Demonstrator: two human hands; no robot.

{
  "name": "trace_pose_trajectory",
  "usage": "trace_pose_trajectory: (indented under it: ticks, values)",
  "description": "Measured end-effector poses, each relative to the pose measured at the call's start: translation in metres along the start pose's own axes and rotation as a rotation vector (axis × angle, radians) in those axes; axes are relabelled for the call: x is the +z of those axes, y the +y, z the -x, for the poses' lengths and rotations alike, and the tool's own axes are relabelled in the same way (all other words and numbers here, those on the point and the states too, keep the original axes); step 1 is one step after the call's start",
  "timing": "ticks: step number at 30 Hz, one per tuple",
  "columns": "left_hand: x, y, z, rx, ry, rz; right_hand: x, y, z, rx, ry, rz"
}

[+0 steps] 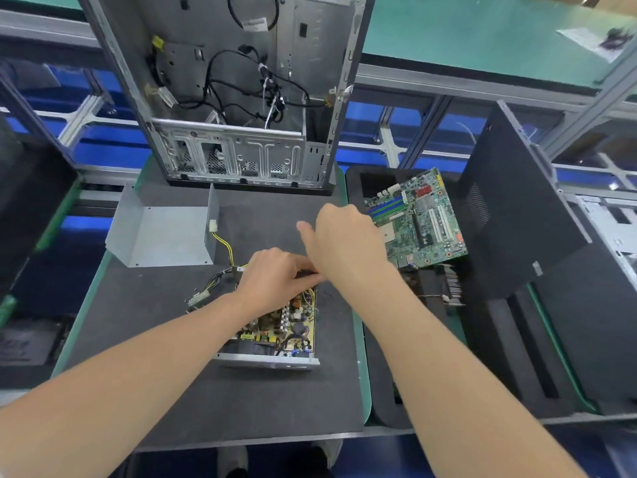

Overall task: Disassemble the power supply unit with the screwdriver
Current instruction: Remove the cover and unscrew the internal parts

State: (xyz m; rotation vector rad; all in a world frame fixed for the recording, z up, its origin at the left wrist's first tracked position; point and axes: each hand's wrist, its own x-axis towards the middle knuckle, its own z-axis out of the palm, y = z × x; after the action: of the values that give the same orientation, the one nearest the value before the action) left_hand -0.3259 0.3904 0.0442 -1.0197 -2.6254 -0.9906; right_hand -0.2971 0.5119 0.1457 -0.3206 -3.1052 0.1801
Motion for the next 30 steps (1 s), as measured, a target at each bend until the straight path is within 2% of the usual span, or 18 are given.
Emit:
trace_pose_trajectory:
  ticks: [2,6,9,11,14,16,20,22,24,27,30]
  values:
    - [0.006,-0.005,0.002,-0.019,-0.037,-0.008,0.001,0.004,-0.006,-0.072,-0.017,0.004]
    - [0.007,-0.012,0.001,-0.045,-0.148,-0.077,-0.024,0.031,-0.021,-0.536,-0.314,-0.032]
    - [0.005,-0.009,0.000,-0.100,-0.194,-0.074,-0.036,0.041,-0.029,-0.722,-0.415,-0.005]
    - [0.006,-0.010,0.000,-0.157,-0.243,-0.059,-0.037,0.037,-0.028,-0.738,-0.421,0.015]
    - [-0.001,-0.010,0.000,-0.256,-0.286,0.169,-0.033,0.030,-0.021,-0.692,-0.389,0.018]
    - [-0.003,-0.008,-0.001,-0.263,-0.270,0.250,-0.031,0.029,-0.016,-0.593,-0.330,-0.010]
    - [-0.001,-0.001,-0.002,-0.288,-0.205,0.250,-0.025,0.021,-0.005,-0.296,-0.074,0.094]
    - [-0.002,-0.001,-0.003,-0.285,-0.206,0.269,-0.026,0.016,-0.003,-0.229,-0.131,0.109]
    - [-0.003,-0.003,-0.003,-0.285,-0.255,0.307,-0.032,0.015,-0.006,-0.254,-0.252,0.100]
    - [-0.008,-0.007,-0.003,-0.268,-0.357,0.413,-0.047,0.020,-0.010,-0.368,-0.388,0.060]
    - [-0.010,-0.008,-0.004,-0.259,-0.360,0.410,-0.053,0.025,-0.010,-0.548,-0.463,0.057]
